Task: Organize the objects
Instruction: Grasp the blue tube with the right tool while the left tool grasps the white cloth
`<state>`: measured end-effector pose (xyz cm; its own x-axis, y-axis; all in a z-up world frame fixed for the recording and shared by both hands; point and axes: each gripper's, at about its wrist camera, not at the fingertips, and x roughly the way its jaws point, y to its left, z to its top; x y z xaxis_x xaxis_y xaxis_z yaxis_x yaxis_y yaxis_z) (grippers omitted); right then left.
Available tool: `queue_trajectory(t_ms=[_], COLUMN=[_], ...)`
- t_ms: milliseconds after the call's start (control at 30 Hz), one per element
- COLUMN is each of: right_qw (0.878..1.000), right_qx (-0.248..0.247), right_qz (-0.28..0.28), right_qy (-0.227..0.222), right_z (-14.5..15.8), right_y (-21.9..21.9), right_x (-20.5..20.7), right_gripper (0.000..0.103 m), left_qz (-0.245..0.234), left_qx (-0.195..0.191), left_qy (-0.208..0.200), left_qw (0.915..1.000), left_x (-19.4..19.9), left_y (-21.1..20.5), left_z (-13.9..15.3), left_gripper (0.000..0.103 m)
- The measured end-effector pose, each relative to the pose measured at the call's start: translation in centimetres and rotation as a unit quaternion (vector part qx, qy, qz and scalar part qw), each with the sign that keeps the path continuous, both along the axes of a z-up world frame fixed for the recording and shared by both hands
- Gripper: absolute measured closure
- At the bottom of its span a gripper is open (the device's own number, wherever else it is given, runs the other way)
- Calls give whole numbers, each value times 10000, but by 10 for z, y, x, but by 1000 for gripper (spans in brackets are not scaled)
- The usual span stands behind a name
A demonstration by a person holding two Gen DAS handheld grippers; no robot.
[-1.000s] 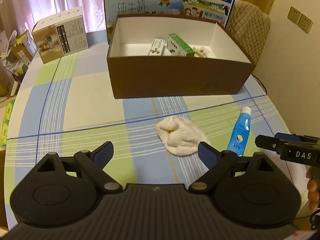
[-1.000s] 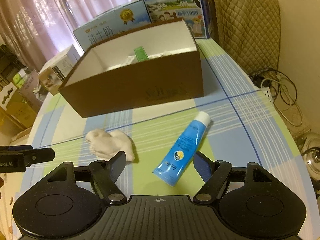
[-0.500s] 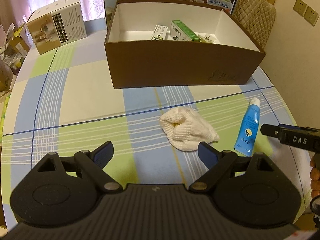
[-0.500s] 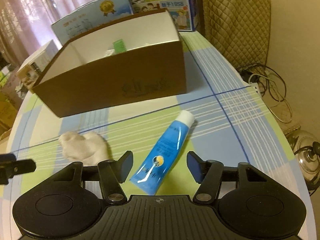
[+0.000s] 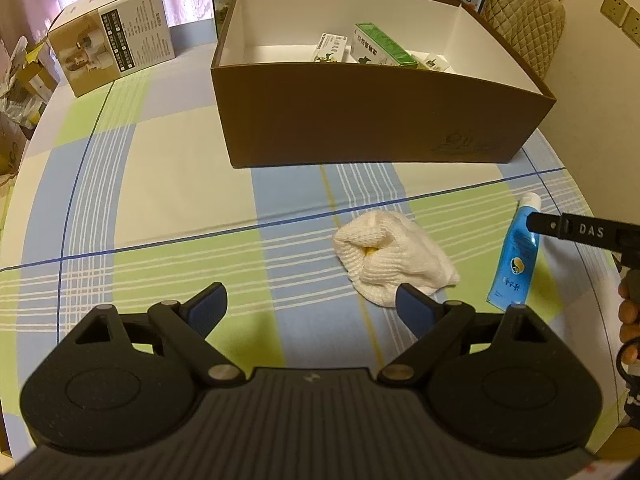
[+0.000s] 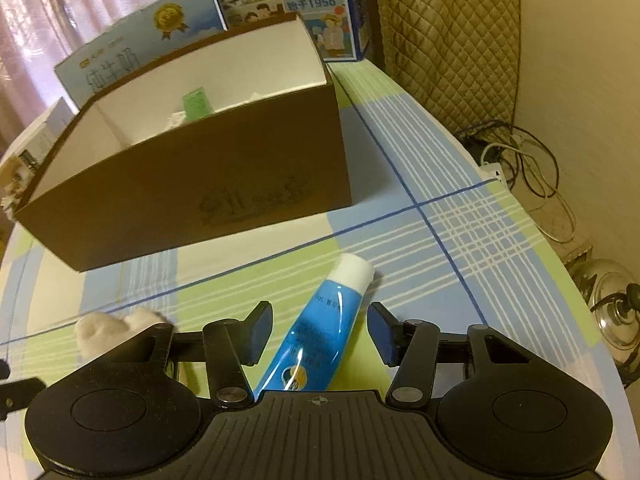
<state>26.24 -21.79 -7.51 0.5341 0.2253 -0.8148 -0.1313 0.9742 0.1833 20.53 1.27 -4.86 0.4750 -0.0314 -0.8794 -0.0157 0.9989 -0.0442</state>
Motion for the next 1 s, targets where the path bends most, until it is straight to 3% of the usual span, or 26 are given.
queue_trajectory(t_ms=[233,367,833,1000], right_qw=[9997,9995,9927,9928], right_qx=[-211,-297,-439,-360], right_qz=[-90,-17,1104,1133], right_qy=[62,75,-206,-169], right_z=[-13,-20,-26,-28], right_y=[8,12,18,12], right_x=[13,16,-7,-13], right_gripper=[54,66,71,71], left_qz=[84,135,124,-64], left_qx=[13,18,-243,-310], left_qy=[53,83,203,177], left_qw=[9999,9999,9994,9993], left_x=[6,8,17,28], left_y=[4,6,-8,-23], left_z=[-6,-9,-20,-24], left_gripper=[14,14,10,10])
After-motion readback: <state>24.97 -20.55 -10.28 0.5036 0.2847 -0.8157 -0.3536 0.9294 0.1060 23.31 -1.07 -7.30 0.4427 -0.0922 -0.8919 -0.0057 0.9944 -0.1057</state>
